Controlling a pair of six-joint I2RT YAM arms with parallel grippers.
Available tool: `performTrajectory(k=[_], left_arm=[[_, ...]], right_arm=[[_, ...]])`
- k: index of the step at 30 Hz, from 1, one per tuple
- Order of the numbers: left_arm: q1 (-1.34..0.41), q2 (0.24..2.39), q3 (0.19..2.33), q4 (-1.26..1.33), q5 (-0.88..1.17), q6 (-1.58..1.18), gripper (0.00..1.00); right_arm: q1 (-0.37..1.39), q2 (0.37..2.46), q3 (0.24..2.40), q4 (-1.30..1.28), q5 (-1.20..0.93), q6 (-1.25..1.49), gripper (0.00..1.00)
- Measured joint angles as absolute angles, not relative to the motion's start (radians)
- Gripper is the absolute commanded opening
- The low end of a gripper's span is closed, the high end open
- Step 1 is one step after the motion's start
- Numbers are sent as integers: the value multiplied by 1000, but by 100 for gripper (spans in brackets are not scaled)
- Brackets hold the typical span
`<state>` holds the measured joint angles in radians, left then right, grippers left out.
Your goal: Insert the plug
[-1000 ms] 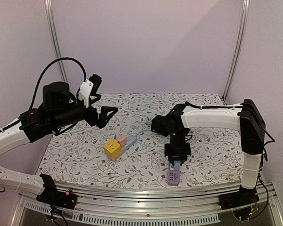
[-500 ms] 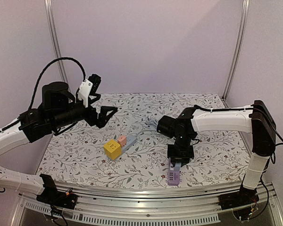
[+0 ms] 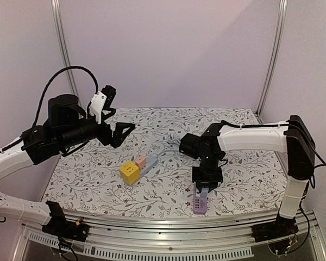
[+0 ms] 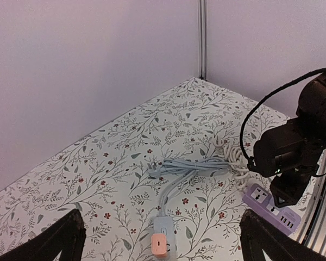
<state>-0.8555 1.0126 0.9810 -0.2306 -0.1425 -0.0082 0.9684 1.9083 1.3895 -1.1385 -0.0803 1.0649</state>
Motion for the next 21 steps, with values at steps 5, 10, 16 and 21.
performTrajectory(k=[5, 10, 16, 21], left_arm=[[-855, 1013, 981, -231, -142, -8, 100], [-855, 1013, 981, -231, -142, -8, 99], [-855, 1013, 981, -231, -139, -8, 100], [-856, 1013, 981, -230, -129, -9, 99]], right_arm=[[968, 1912, 1395, -1144, -83, 1053, 1], [968, 1912, 1404, -1147, -83, 1048, 5], [968, 1905, 1411, -1153, -83, 1045, 27], [968, 1907, 1419, -1150, -83, 1045, 42]])
